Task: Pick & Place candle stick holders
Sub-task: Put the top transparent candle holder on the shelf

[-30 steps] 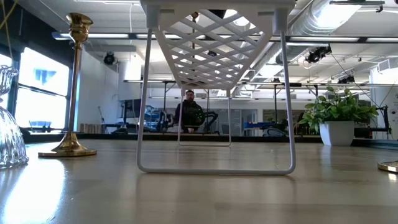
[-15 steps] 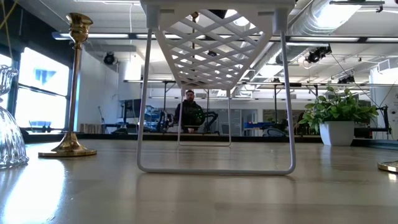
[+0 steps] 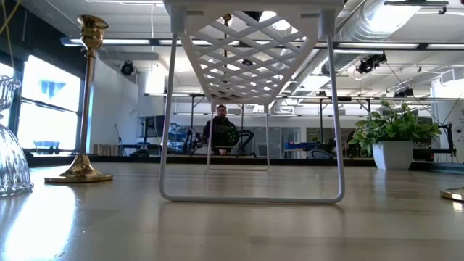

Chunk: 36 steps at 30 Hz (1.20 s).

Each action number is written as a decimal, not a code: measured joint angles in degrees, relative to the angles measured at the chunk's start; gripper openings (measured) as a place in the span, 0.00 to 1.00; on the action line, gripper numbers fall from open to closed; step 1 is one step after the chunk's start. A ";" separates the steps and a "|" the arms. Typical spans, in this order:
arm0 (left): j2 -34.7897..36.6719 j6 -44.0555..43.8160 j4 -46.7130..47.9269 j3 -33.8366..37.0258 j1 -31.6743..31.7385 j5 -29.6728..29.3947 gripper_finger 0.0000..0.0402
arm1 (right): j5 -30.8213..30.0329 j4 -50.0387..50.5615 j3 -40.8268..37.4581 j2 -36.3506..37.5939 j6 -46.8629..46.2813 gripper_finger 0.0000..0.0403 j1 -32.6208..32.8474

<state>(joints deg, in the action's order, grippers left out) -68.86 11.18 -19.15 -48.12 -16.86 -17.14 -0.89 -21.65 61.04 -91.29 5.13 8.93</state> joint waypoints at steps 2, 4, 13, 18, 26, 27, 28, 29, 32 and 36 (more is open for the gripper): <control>0.00 0.18 -0.03 0.00 0.00 0.04 0.32 | 0.25 -0.01 0.00 0.00 0.00 0.74 0.00; 0.00 0.43 -0.03 0.00 0.00 0.02 0.32 | 0.48 -0.10 0.00 0.00 0.17 0.74 0.00; 0.00 0.57 0.48 0.00 0.00 -0.13 0.31 | 7.21 -0.43 0.00 0.00 -1.93 0.71 -1.73; 0.00 0.57 1.22 0.00 0.04 -0.53 0.31 | 7.52 -0.18 0.00 0.00 -2.10 0.69 -2.23; 0.00 0.57 1.35 0.01 0.02 -0.30 0.30 | 7.91 -0.25 0.00 0.00 -2.33 0.70 -2.21; 0.00 0.58 1.37 0.02 0.00 -0.27 0.30 | 7.91 -0.39 0.00 0.00 -2.49 0.70 -2.21; 0.00 0.61 1.37 0.02 0.00 -0.28 0.30 | 7.91 -0.73 0.00 -0.15 -2.58 0.70 -2.21; 0.00 0.61 1.35 0.02 0.00 -0.28 0.29 | 7.91 -1.60 0.00 -0.54 -2.69 0.70 -2.21; 0.00 0.63 1.24 0.09 0.00 -0.09 0.28 | 8.64 -3.90 0.47 -2.40 -2.69 0.70 -2.22; -0.11 1.27 0.64 0.24 -0.07 0.58 0.28 | 10.32 -3.19 3.49 -6.02 -2.45 0.70 -2.08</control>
<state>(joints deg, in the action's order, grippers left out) -68.97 12.45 -18.52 -47.88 -16.93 -16.57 9.43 -24.84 64.52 -97.31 2.67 6.85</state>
